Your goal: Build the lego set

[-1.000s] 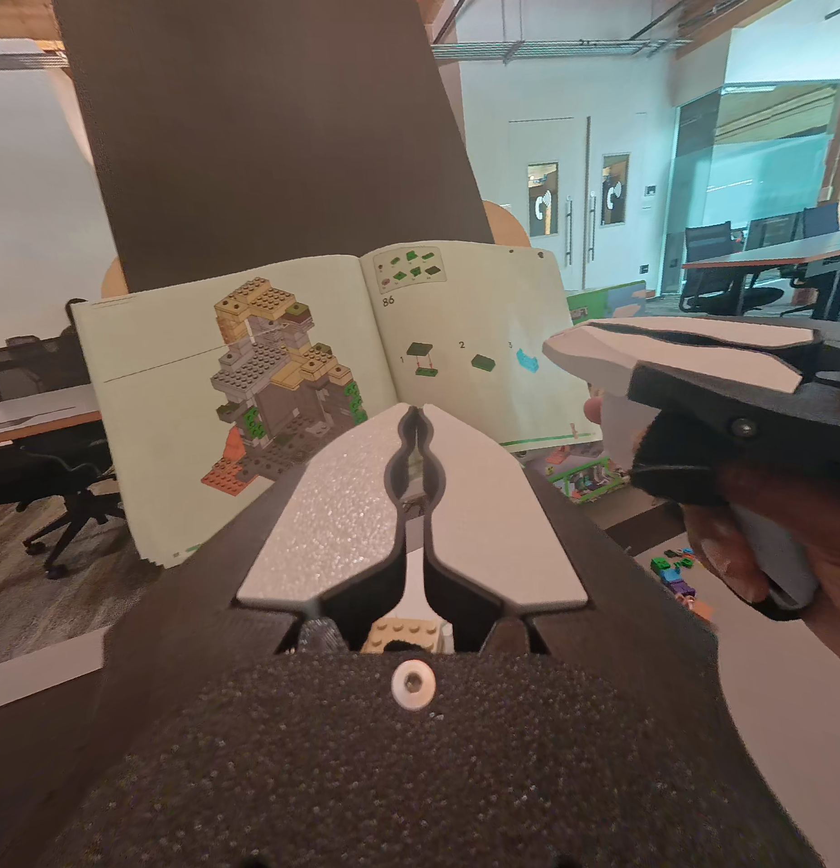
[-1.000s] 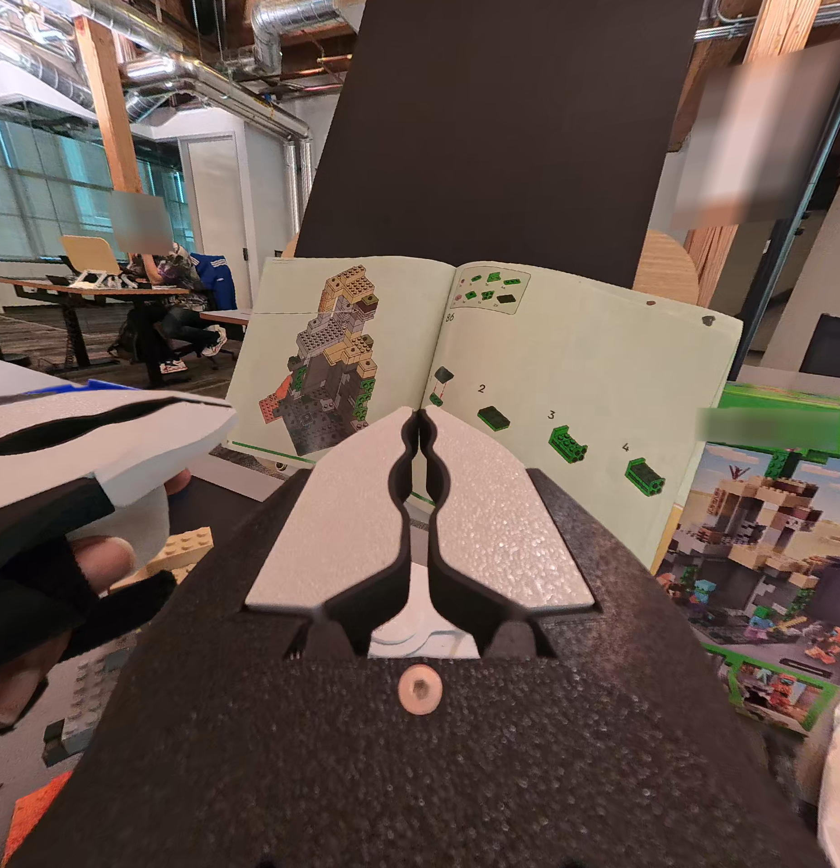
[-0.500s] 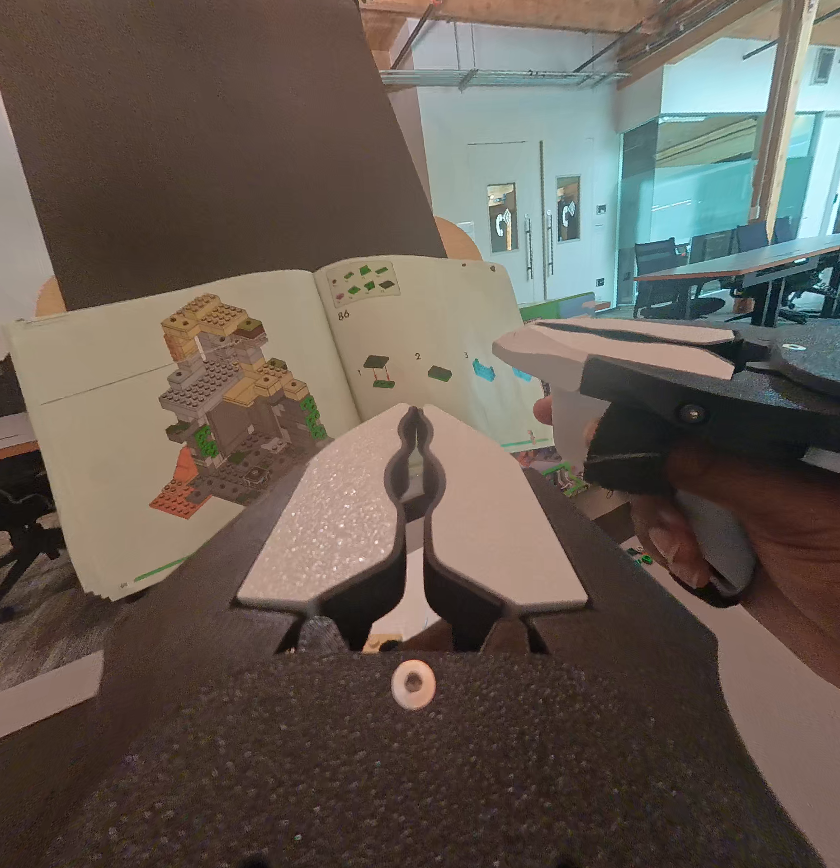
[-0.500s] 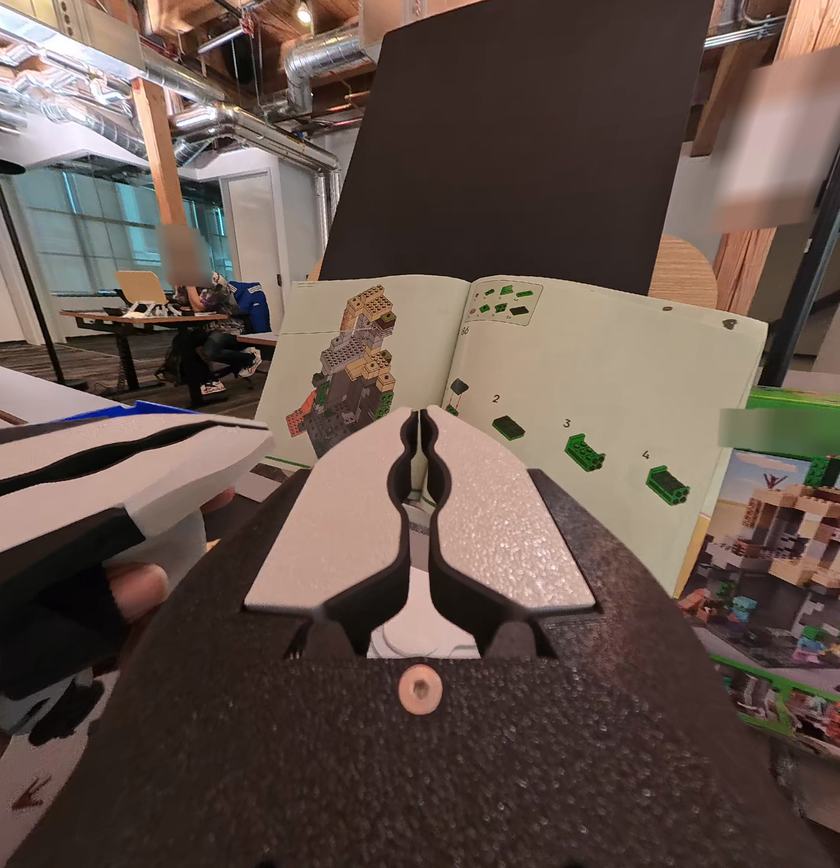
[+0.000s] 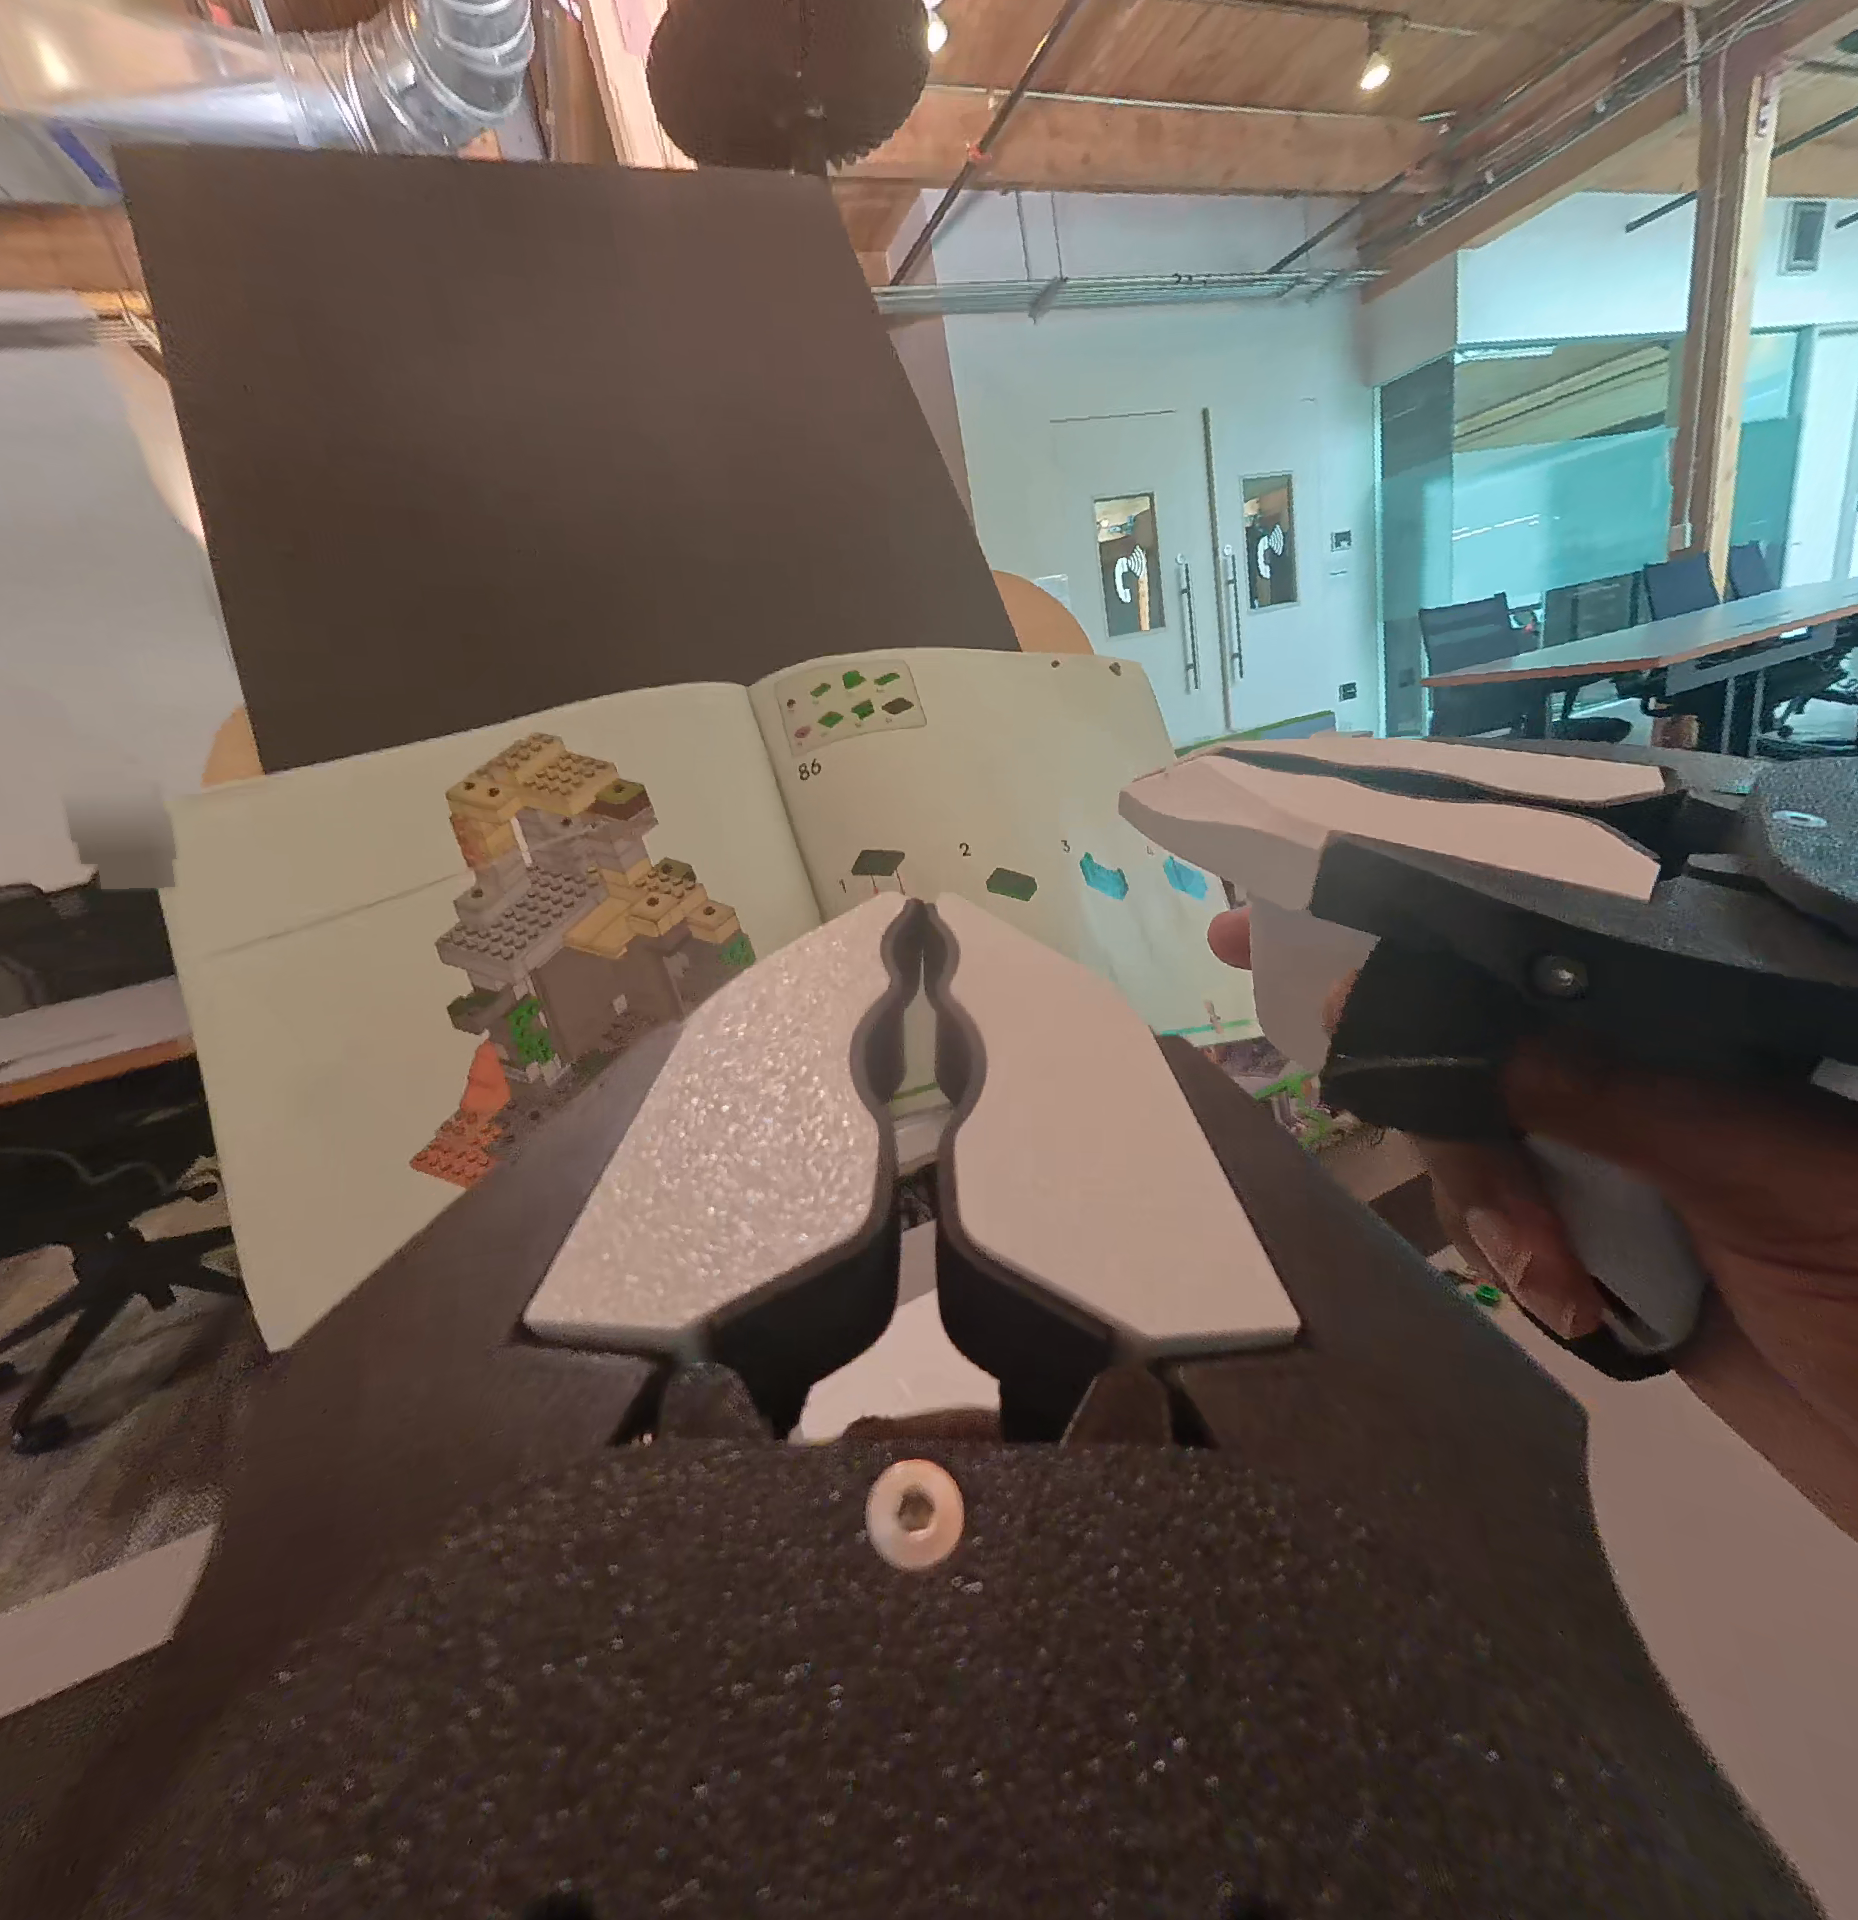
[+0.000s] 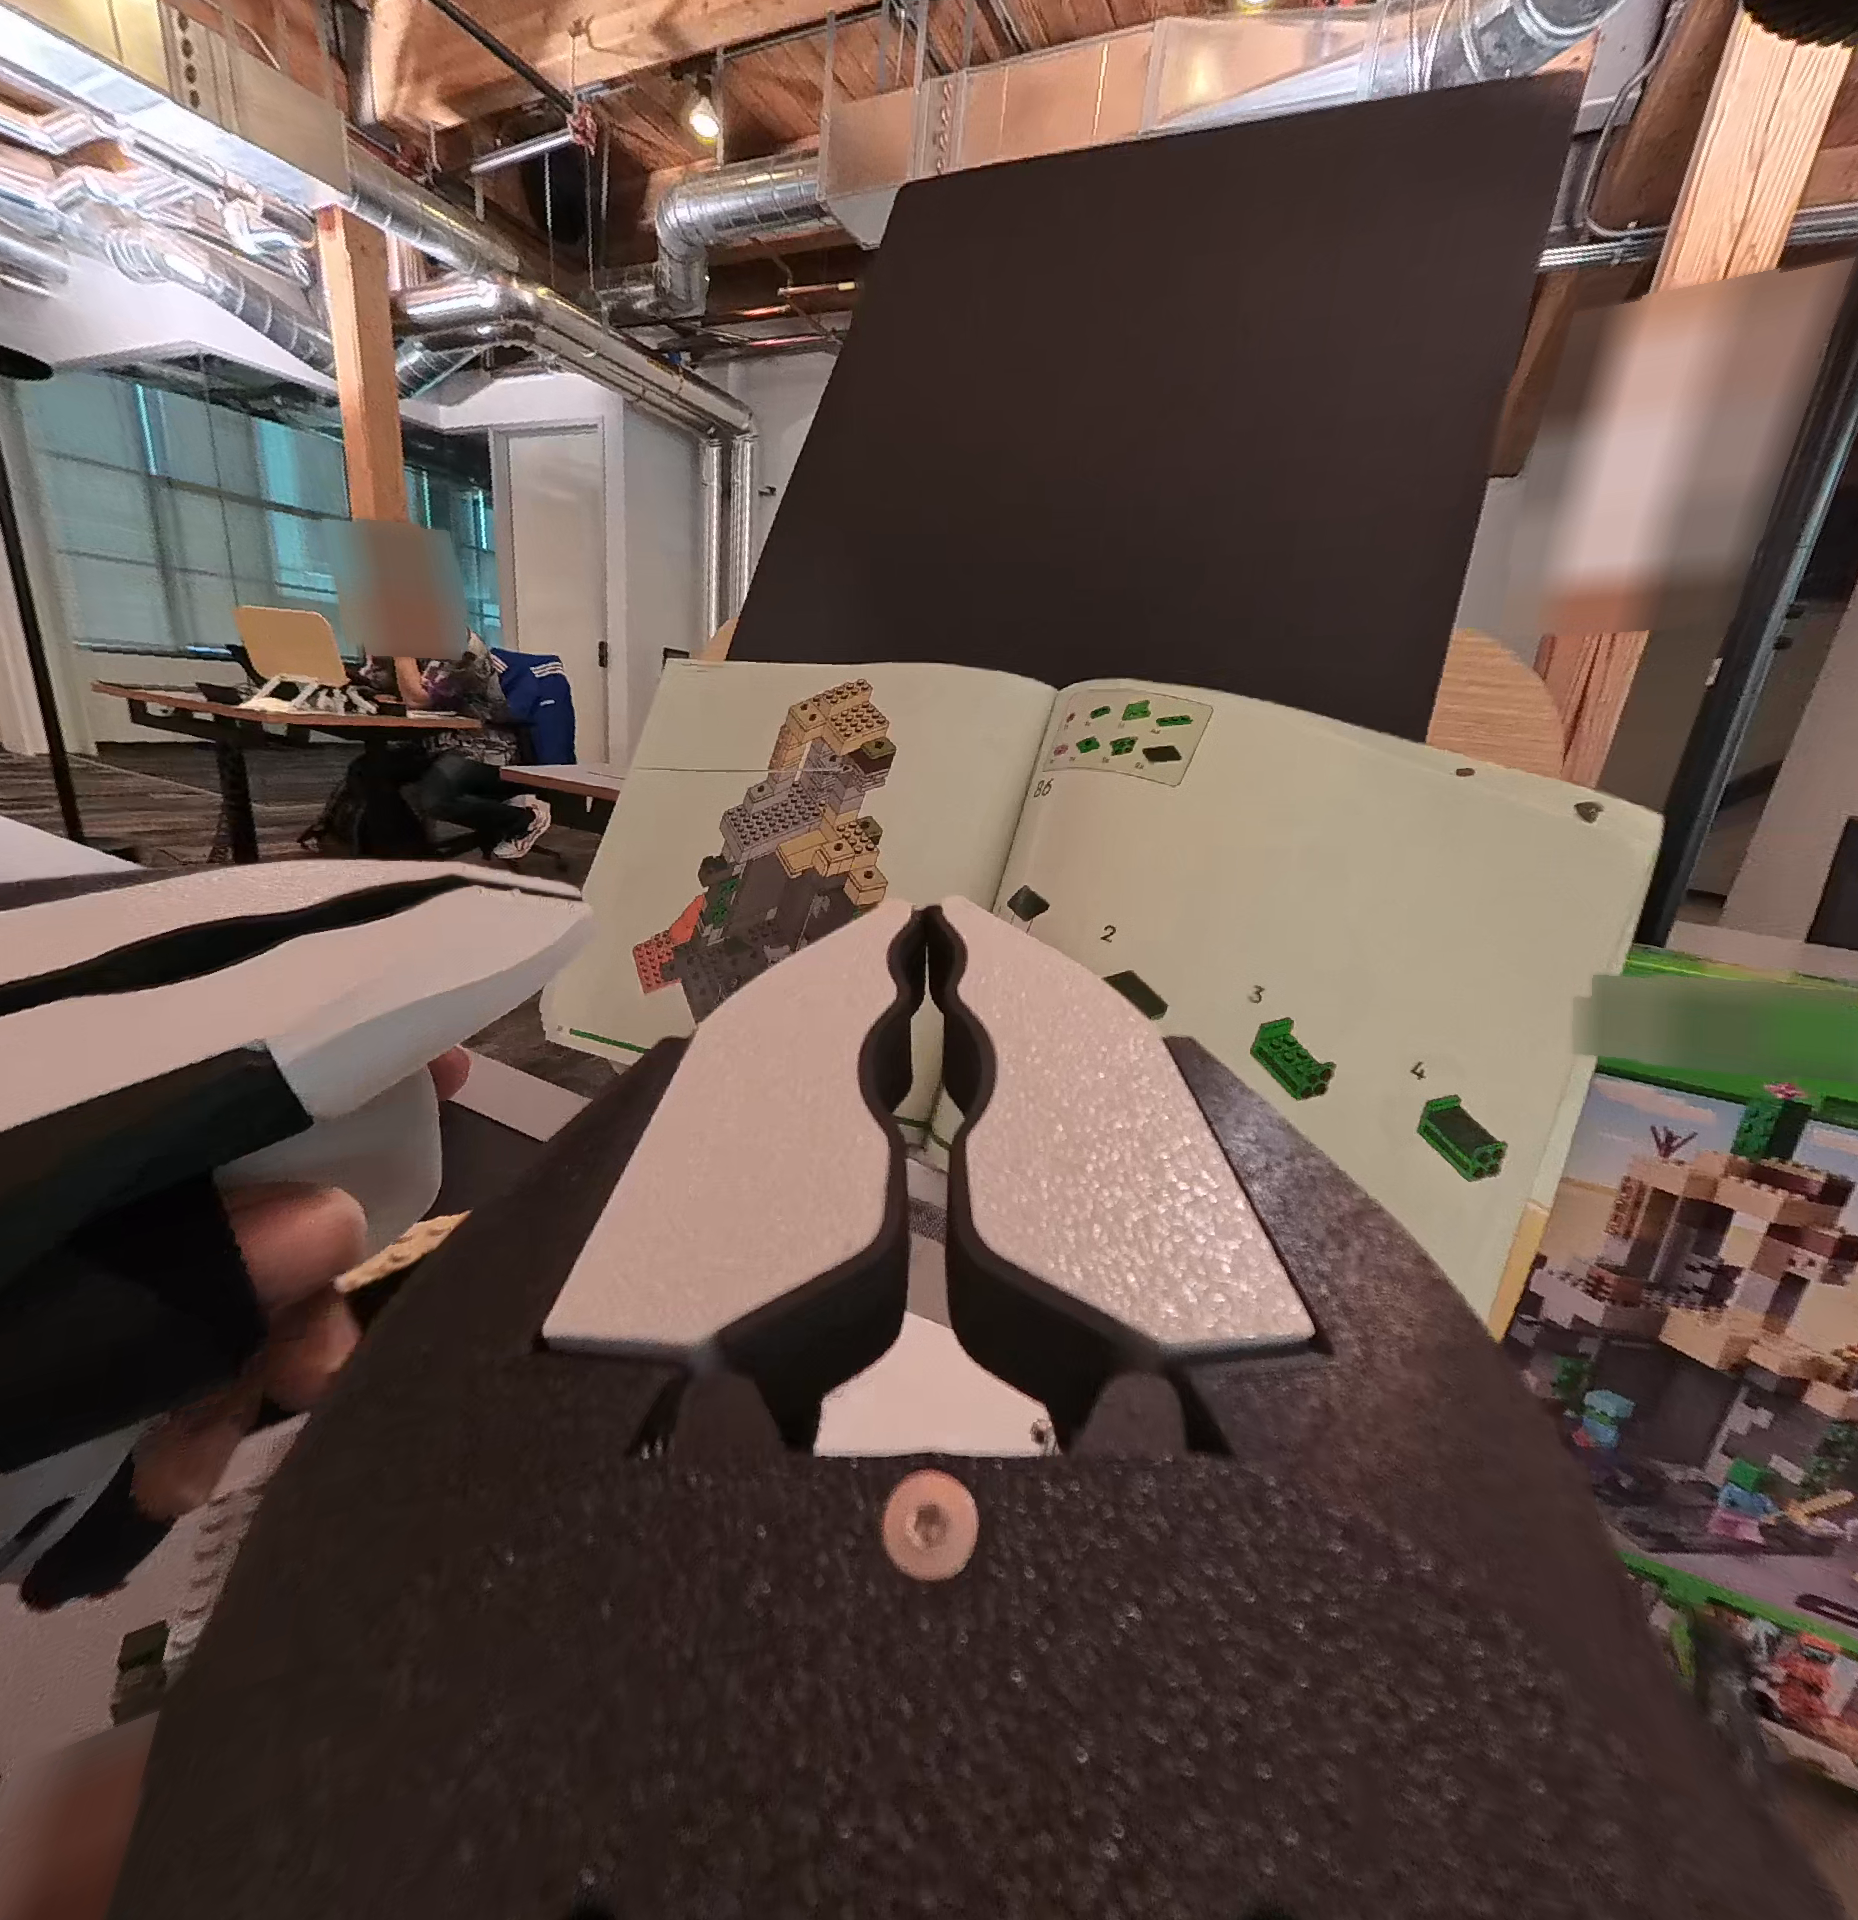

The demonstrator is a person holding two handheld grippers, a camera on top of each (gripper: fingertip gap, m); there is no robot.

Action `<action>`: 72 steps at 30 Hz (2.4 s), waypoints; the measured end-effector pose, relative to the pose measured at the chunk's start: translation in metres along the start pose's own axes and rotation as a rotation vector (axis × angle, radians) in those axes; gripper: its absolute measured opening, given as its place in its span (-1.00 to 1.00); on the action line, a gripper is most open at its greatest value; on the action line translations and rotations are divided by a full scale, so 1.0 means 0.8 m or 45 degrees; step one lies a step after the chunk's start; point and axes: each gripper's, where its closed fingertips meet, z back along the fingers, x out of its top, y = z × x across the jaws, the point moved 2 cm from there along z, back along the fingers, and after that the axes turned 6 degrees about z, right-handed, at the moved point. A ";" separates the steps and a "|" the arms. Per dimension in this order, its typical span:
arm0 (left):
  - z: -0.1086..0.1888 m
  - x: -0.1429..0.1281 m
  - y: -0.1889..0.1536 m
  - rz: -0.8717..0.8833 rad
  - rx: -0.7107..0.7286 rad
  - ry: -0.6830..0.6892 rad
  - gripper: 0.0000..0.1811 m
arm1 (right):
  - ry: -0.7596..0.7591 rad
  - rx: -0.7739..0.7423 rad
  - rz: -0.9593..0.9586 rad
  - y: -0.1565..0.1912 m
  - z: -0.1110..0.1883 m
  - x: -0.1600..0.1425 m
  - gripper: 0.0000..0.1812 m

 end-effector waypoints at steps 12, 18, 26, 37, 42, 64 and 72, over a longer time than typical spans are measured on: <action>0.010 0.014 0.032 0.045 0.088 0.004 -1.00 | 0.051 -0.016 0.090 -0.013 -0.063 -0.005 -1.00; 0.015 0.019 0.047 0.075 0.107 -0.001 -1.00 | 0.197 -0.005 0.397 -0.022 -0.141 -0.004 -1.00; 0.015 0.018 0.049 0.108 0.074 0.017 -1.00 | 0.322 0.017 0.432 -0.037 -0.180 -0.016 -1.00; 0.016 0.020 0.051 0.118 0.074 0.006 -1.00 | 0.355 0.006 0.475 -0.055 -0.189 -0.021 -1.00; 0.015 0.019 0.050 0.118 0.070 0.008 -1.00 | 0.340 0.018 0.535 -0.058 -0.182 -0.027 -1.00; 0.015 0.016 0.049 0.133 0.061 0.030 -1.00 | 0.323 0.048 0.596 -0.046 -0.178 -0.030 -1.00; 0.016 0.017 0.048 0.136 0.055 0.028 -1.00 | 0.338 0.049 0.599 -0.049 -0.177 -0.034 -1.00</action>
